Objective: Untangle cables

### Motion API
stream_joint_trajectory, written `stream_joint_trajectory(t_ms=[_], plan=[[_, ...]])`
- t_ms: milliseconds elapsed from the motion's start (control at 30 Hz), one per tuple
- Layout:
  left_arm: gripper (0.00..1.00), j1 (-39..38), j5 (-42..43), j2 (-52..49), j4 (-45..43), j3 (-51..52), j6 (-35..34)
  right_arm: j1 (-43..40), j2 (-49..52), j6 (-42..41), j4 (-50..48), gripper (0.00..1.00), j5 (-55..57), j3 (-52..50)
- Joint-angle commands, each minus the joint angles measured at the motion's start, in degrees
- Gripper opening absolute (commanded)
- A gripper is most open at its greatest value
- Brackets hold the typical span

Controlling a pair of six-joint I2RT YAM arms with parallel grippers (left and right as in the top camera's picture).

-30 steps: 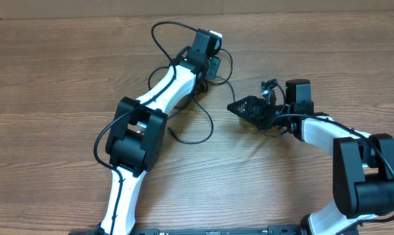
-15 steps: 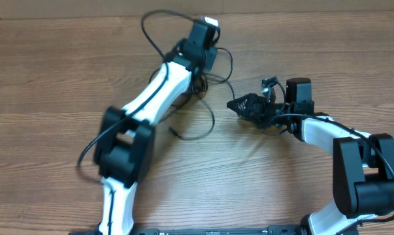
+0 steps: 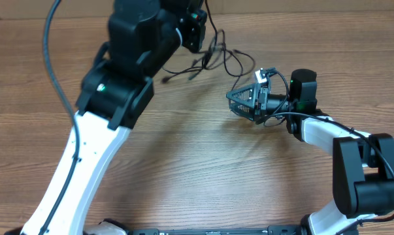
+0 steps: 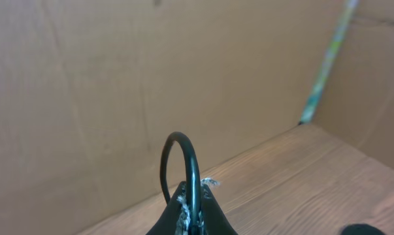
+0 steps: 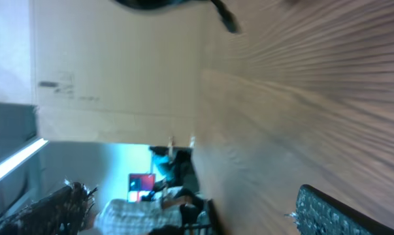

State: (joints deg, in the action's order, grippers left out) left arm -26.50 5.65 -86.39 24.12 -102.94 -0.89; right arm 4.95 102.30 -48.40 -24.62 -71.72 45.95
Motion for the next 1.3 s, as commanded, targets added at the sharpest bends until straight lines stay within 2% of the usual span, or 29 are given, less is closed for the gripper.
stream_joint_trajectory(t_ms=[0,300,400,500,633,767,900,1267], plan=[[0.04,0.2,4.0,3.3,-0.1,-0.8,1.8,-0.1,0.3,-6.2,-3.2,1.00,-4.7,-0.2],[0.04,0.2,5.5,10.4,1.4,-0.8,2.6,0.6,0.3,-10.6,-4.7,1.00,-2.6,-0.2],[0.04,0.2,2.5,11.3,1.0,-0.8,1.7,2.5,0.3,-10.6,-4.7,1.00,-2.7,-0.2],[0.04,0.2,3.1,11.4,1.4,-0.8,1.2,5.5,0.3,-10.6,-4.7,1.00,-0.6,-0.2],[0.04,0.2,3.4,11.4,2.7,-0.8,-0.9,10.1,0.3,-13.5,-4.9,1.00,6.1,-0.2],[0.04,0.2,3.5,11.4,3.3,-0.8,-0.9,13.5,0.3,-15.4,-9.5,1.00,8.7,-0.2],[0.04,0.2,6.9,11.5,3.7,-0.8,-1.1,15.8,0.3,-19.4,-10.9,1.00,15.1,-0.2],[0.04,0.2,8.8,14.1,3.0,-0.8,-2.5,21.9,0.3,-19.3,-10.5,1.00,35.0,-0.2]])
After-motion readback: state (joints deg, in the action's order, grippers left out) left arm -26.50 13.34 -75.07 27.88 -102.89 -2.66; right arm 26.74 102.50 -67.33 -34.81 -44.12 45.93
